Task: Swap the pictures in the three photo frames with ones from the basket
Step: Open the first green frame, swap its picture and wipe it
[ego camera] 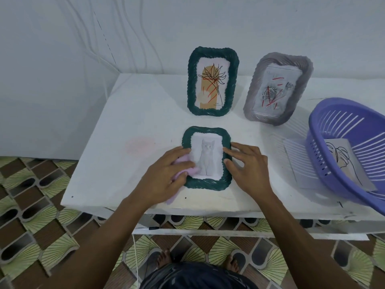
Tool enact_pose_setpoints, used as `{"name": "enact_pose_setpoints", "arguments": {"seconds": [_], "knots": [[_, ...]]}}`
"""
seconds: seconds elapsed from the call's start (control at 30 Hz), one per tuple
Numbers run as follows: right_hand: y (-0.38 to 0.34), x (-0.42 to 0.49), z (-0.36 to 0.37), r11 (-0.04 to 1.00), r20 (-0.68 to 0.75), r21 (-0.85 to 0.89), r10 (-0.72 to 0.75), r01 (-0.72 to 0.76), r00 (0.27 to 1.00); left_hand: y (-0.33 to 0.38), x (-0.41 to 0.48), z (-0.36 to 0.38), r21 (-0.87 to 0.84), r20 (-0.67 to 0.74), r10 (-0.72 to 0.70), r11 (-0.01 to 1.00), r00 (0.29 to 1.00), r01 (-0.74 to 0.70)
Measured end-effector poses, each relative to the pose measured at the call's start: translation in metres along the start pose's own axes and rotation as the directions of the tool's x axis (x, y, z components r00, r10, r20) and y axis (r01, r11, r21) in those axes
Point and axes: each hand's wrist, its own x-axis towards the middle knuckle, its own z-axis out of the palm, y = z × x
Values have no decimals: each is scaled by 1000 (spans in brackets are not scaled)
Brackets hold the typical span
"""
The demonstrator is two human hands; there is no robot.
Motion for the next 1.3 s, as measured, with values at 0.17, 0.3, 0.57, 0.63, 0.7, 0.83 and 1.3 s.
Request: {"name": "enact_pose_setpoints", "arguments": {"seconds": [0.17,0.3,0.57,0.63,0.7,0.83,1.3], "knots": [[1,-1,1,1000,-15,-1,-21,21,1000,-19,-2,-15,-13,-200,-257,966,946,260],[1,-2,1,999,-23,28,-38,39,999,-47,-21,-38,84,-307,-367,908,878,409],[0,-3,2,996,-49,75,-45,49,998,-61,-43,-56,372,-128,-396,831,909,414],[1,-2,2,994,-61,92,-50,56,997,-61,-43,-58,430,-93,-433,795,896,429],[1,-2,2,994,-63,94,-47,53,997,-55,-42,-61,521,-78,-369,777,926,353],[-2,-4,0,996,-47,78,-34,37,998,-50,-45,-56,573,30,-342,776,939,264],[-9,-1,-5,995,11,84,44,-45,999,-6,2,-31,352,127,-321,899,938,260]]}}
